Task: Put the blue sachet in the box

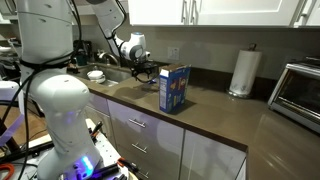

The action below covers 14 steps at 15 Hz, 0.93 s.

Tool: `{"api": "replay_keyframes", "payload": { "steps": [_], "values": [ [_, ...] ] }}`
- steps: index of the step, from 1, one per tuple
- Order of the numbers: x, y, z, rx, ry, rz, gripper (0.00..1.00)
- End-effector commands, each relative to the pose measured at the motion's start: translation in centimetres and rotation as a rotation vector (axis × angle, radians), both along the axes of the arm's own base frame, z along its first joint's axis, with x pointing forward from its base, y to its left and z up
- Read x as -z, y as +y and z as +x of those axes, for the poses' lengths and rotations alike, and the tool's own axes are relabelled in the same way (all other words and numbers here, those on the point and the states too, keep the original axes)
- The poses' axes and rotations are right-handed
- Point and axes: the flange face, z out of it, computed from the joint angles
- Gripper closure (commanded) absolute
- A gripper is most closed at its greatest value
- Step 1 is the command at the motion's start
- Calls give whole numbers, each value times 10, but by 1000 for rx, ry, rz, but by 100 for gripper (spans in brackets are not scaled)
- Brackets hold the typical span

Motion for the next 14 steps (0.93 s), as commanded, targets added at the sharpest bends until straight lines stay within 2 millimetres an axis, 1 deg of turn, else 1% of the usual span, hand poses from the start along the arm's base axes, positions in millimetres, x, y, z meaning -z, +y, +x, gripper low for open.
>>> {"api": "replay_keyframes", "payload": {
  "steps": [1, 5, 9, 10, 11, 12, 13, 14],
  "values": [
    [11, 10, 31, -8, 12, -2, 0],
    [21, 22, 52, -33, 6, -8, 0],
    [28, 30, 67, -53, 9, -31, 0],
    [30, 30, 70, -58, 11, -37, 15],
    [31, 29, 73, -60, 7, -47, 11],
    [33, 30, 75, -64, 8, -54, 16],
    [34, 30, 77, -65, 7, -60, 13],
    [35, 30, 79, -67, 7, -63, 19]
  ]
}}
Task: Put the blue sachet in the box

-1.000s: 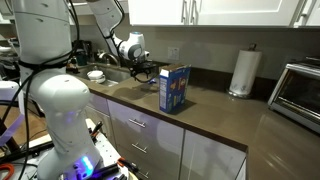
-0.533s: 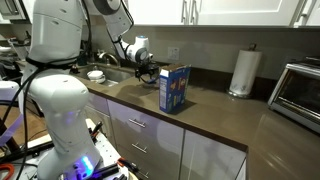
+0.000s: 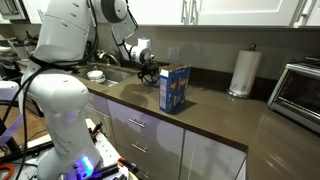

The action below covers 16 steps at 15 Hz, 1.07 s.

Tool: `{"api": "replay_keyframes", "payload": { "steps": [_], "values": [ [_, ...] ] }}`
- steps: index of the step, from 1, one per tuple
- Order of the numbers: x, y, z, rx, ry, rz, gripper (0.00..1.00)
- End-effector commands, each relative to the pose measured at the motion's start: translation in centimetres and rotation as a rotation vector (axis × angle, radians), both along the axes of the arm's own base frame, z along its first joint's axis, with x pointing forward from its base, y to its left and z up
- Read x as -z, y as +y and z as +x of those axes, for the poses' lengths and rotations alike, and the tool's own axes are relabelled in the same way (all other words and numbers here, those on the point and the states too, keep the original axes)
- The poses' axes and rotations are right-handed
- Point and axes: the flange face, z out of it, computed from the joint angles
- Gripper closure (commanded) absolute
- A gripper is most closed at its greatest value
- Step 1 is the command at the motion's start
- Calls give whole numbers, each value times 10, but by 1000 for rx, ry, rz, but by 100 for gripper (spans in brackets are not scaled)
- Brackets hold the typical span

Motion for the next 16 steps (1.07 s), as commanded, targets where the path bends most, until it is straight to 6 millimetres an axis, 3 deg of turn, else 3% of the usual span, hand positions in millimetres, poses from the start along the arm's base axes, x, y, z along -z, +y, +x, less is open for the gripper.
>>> {"api": "replay_keyframes", "payload": {
  "steps": [1, 2, 5, 10, 12, 16],
  "values": [
    [3, 0, 10, 4, 2, -22, 36],
    [4, 0, 11, 1, 0, -24, 35],
    [5, 1, 12, -6, -6, -31, 60],
    [2, 3, 4, -20, -10, -42, 92],
    [2, 3, -2, -26, -3, -43, 99],
    [2, 4, -20, -35, 9, -46, 98]
  ]
}}
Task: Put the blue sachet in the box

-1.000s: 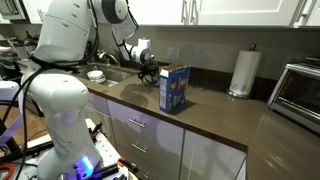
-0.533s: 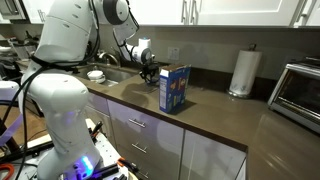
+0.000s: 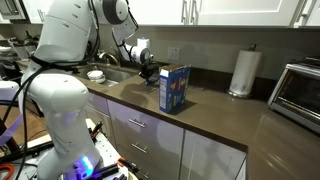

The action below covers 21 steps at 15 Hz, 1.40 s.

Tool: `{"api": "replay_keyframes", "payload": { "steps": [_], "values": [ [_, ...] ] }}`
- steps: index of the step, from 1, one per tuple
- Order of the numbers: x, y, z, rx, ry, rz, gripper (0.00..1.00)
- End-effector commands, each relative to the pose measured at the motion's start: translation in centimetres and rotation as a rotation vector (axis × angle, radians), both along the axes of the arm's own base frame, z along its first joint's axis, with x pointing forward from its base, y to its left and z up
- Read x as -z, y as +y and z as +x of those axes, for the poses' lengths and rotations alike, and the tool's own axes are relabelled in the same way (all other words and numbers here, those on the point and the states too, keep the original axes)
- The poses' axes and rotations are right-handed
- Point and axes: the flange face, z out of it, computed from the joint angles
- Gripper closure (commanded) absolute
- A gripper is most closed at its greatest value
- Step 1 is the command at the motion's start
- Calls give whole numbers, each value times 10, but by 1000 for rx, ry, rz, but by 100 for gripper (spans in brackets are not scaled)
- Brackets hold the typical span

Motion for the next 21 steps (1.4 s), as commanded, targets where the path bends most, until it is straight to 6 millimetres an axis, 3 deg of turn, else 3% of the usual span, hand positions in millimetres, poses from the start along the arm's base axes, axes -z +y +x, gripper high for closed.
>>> {"api": "replay_keyframes", "payload": {
  "steps": [1, 11, 18, 19, 21],
  "values": [
    [1, -4, -27, 3, 29, -24, 97],
    [-23, -29, -109, 47, 65, -19, 97],
    [-83, -46, -162, 155, 52, 85, 97],
    [-88, -49, -163, 164, 41, 92, 72],
    [-93, -55, -164, 181, 13, 82, 70]
  ]
}}
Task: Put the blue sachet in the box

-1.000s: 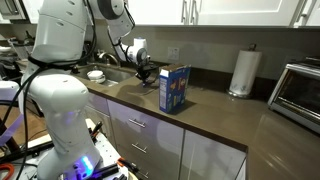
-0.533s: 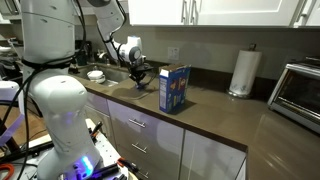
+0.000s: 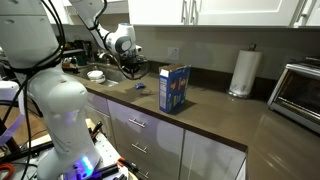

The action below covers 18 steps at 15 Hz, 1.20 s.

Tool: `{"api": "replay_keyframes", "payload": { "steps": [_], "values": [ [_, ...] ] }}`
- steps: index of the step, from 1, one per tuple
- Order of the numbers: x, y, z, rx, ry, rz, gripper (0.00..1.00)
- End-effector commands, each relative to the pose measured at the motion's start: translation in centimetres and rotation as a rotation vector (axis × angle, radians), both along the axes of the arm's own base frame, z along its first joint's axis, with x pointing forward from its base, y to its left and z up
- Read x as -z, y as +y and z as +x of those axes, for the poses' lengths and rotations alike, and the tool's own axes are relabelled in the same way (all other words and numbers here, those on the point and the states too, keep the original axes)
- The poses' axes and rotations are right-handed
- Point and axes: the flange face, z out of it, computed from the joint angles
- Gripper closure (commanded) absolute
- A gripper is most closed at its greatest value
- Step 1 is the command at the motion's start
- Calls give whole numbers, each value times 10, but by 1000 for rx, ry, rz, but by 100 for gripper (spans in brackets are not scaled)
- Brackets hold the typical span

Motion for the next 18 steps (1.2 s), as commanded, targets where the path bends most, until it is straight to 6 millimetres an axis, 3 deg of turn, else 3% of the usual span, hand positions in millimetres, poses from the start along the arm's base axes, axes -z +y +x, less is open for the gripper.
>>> {"api": "replay_keyframes", "payload": {
  "steps": [1, 6, 11, 18],
  "values": [
    [-10, -16, -9, 8, -40, -10, 63],
    [18, -16, 16, -13, -33, -11, 31],
    [56, -2, 43, -65, 26, -3, 2],
    [91, 21, 75, -110, 83, 2, 0]
  ]
}}
